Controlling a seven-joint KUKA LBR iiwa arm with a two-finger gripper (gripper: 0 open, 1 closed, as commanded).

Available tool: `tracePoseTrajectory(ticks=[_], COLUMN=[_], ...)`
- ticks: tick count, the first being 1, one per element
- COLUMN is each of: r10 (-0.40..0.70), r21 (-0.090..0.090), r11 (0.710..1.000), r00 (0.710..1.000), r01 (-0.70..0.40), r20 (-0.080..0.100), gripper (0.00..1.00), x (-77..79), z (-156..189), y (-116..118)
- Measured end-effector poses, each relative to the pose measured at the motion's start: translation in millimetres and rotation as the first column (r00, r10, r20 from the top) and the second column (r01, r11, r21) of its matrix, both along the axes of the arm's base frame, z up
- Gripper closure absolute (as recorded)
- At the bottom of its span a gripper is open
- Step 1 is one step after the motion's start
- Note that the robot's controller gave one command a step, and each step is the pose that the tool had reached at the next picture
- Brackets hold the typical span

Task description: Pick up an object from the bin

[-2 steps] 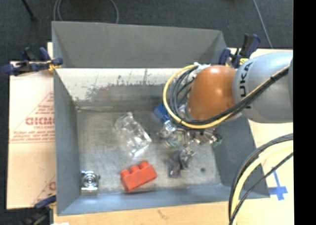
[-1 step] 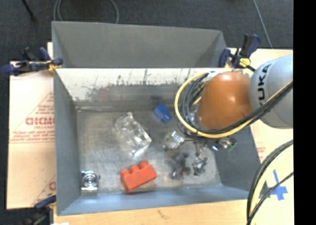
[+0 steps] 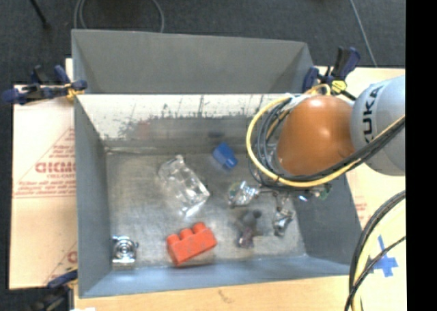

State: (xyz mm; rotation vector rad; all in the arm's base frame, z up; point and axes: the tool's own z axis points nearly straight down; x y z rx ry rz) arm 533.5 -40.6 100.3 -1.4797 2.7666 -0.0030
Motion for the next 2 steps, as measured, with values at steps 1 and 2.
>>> tracePoseTrajectory(ticks=[1,2], r10=[0.027,0.024], r21=[0.004,0.003], r11=[1.0,1.0], r00=[1.0,1.0], r01=[-0.027,-0.024], r20=[0.004,0.001], gripper=[0.0,0.0], x=[-5.0,-3.6], z=[-28.4,-26.9], y=[-5.5,-5.1])
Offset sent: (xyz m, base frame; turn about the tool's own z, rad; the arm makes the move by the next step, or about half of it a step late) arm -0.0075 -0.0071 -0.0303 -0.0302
